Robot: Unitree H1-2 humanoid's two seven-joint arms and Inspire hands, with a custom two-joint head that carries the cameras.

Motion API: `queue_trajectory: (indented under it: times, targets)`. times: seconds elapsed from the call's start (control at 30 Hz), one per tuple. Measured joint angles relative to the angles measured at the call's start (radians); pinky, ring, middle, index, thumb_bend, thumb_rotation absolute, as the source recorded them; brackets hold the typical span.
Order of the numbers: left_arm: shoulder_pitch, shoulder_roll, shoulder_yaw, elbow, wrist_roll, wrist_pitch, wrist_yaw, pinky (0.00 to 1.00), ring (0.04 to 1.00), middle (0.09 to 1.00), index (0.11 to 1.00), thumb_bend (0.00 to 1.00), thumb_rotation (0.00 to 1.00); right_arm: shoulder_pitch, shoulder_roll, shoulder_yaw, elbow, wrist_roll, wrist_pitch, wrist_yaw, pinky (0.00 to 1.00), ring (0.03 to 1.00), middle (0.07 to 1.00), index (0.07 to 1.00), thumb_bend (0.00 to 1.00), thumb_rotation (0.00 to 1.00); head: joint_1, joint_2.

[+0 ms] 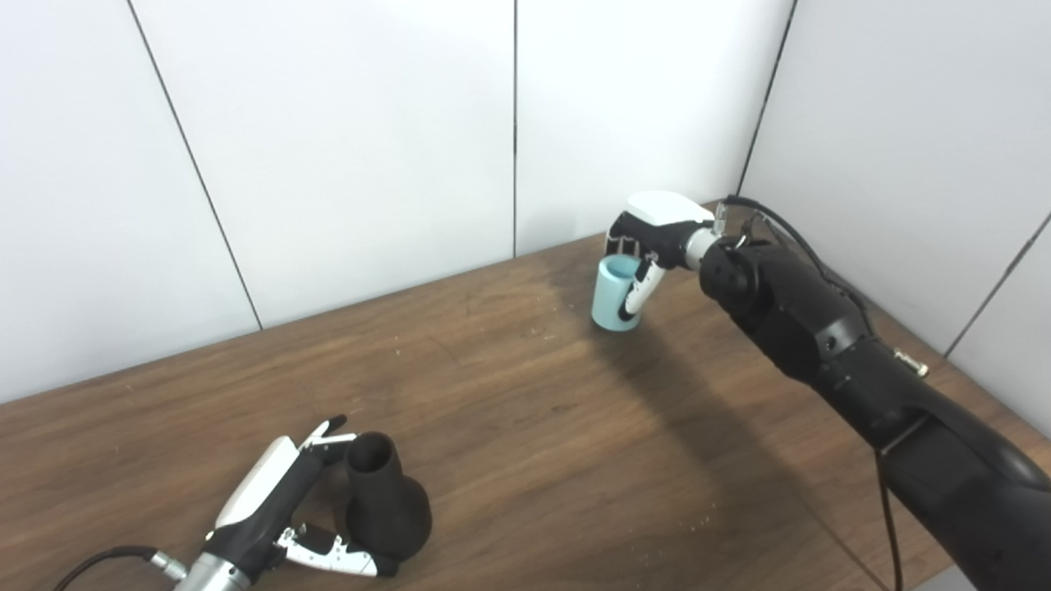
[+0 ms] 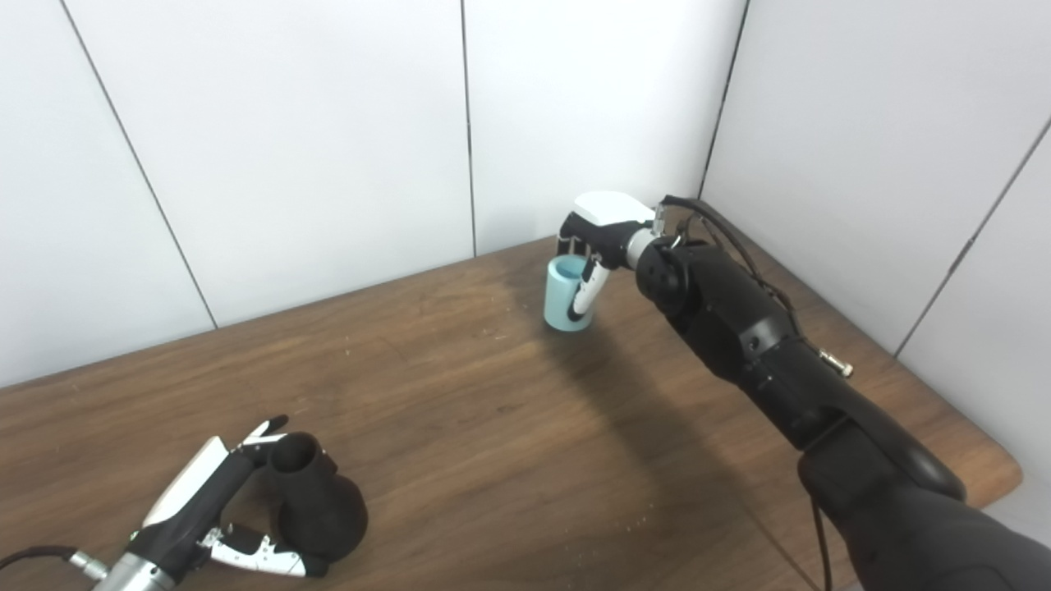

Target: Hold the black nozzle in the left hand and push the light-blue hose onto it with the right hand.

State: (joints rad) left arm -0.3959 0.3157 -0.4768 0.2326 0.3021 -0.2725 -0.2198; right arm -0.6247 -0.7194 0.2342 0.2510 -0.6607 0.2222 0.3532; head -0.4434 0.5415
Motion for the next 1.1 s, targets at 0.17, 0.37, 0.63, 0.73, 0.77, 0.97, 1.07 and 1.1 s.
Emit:
queue_trajectory:
  times: [0.17, 0.37, 0.63, 0.73, 0.77, 0.97, 1.07, 1.1]
  targets:
    - [-0.002, -0.007, -0.003, -0.005, 0.003, 0.020, 0.000, 1.00, 0.604, 0.498, 0.476, 0.53, 0.00, -0.020, 0.000, -0.003, -0.085, 0.014, -0.001, 0.048, 0.38, 0.439, 0.483, 0.486, 0.52, 0.00, 0.049, 0.003]
    - [-0.004, -0.021, -0.009, -0.014, 0.016, 0.044, 0.001, 1.00, 0.603, 0.500, 0.475, 0.52, 0.00, -0.044, 0.000, -0.020, -0.175, 0.044, -0.002, 0.103, 0.38, 0.445, 0.476, 0.490, 0.52, 0.00, 0.109, 0.014]
    - [-0.009, -0.038, -0.013, -0.028, 0.041, 0.089, 0.001, 1.00, 0.606, 0.503, 0.473, 0.52, 0.00, -0.084, -0.002, -0.029, -0.291, 0.096, -0.006, 0.190, 0.38, 0.439, 0.491, 0.485, 0.52, 0.00, 0.214, 0.037]
    - [-0.016, -0.047, -0.017, -0.031, 0.052, 0.112, 0.001, 1.00, 0.605, 0.502, 0.473, 0.52, 0.00, -0.089, -0.009, -0.029, -0.348, 0.123, -0.006, 0.243, 0.38, 0.445, 0.491, 0.485, 0.52, 0.00, 0.274, 0.054]
    - [-0.019, -0.051, -0.019, -0.034, 0.056, 0.123, 0.001, 1.00, 0.604, 0.494, 0.478, 0.53, 0.00, -0.095, -0.011, -0.029, -0.367, 0.133, -0.006, 0.258, 0.38, 0.455, 0.491, 0.478, 0.52, 0.00, 0.335, 0.075]
    - [-0.037, -0.077, -0.034, -0.049, 0.089, 0.191, 0.001, 1.00, 0.604, 0.497, 0.477, 0.53, 0.00, -0.134, -0.023, -0.044, -0.434, 0.197, -0.009, 0.318, 0.39, 0.460, 0.491, 0.475, 0.52, 0.00, 0.409, 0.095]
    - [-0.056, -0.085, -0.048, -0.051, 0.110, 0.229, 0.001, 1.00, 0.608, 0.508, 0.472, 0.52, 0.00, -0.134, -0.013, -0.053, -0.488, 0.245, -0.022, 0.322, 0.39, 0.457, 0.493, 0.476, 0.52, 0.00, 0.417, 0.098]
    - [-0.060, -0.087, -0.053, -0.051, 0.114, 0.236, 0.000, 1.00, 0.609, 0.512, 0.470, 0.52, 0.00, -0.134, -0.008, -0.052, -0.505, 0.257, -0.021, 0.330, 0.39, 0.452, 0.495, 0.479, 0.52, 0.00, 0.432, 0.104]
